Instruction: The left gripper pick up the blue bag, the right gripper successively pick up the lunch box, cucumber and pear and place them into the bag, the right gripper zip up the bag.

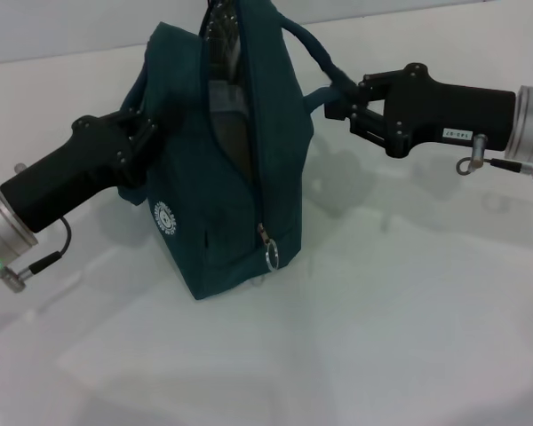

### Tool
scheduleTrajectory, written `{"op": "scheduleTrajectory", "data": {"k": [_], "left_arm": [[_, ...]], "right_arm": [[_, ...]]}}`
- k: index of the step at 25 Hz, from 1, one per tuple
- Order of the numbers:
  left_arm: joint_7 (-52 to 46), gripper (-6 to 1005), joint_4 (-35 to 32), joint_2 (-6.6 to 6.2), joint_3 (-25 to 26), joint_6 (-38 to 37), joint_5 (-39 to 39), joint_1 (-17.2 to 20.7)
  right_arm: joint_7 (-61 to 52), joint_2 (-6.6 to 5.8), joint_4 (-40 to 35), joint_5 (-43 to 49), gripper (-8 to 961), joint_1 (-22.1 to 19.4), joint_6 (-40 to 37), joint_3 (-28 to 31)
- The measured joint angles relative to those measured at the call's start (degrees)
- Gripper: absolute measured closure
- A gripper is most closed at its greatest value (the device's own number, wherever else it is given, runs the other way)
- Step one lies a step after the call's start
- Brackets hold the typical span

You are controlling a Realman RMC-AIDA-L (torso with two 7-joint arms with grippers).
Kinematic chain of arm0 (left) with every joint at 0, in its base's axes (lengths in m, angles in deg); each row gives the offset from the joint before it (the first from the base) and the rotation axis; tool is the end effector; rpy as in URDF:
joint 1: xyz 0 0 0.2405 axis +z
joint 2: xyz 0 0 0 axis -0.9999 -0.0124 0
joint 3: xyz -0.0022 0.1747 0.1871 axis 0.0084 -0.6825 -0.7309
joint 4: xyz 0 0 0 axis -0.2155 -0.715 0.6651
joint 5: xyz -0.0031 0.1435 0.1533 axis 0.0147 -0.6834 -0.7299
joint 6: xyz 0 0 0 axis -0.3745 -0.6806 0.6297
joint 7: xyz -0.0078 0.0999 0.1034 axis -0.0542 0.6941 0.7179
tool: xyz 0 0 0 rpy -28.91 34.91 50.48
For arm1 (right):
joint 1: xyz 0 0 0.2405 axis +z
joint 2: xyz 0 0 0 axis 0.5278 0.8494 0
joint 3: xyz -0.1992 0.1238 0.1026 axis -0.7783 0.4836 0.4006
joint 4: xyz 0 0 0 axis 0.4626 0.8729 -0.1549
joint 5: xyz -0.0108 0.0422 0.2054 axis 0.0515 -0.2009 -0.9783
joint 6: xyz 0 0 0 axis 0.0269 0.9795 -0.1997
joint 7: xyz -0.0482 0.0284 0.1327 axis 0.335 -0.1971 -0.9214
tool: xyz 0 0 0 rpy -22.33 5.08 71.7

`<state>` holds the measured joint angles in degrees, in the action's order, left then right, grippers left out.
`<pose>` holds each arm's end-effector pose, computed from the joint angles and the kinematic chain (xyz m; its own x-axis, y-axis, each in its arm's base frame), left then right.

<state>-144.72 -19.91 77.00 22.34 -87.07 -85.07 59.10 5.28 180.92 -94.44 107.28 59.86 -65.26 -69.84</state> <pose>-0.2334 0.3310 -0.0308 0.5168 0.2230 0.8265 0.5459 -0.8295 -0.1175 0.2318 0.3542 0.0212 0.7547 -0.0503 -0.6541 -0.3306 -0.8903 -0.3130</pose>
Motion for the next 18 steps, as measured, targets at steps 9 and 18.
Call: {"op": "scheduleTrajectory", "data": {"k": [9,18], "left_arm": [[0.01,922,1.34,0.02,0.3,0.8,1.71,0.15],[2.52,922,2.58,0.01,0.21,0.97,2.87,0.46]], "right_arm": [[0.06,0.65,-1.12,-1.95,720,-1.41,-0.44,1.53],[-0.54,-1.71,-3.72,-5.66,485,-4.39,-10.74,2.45]]}}
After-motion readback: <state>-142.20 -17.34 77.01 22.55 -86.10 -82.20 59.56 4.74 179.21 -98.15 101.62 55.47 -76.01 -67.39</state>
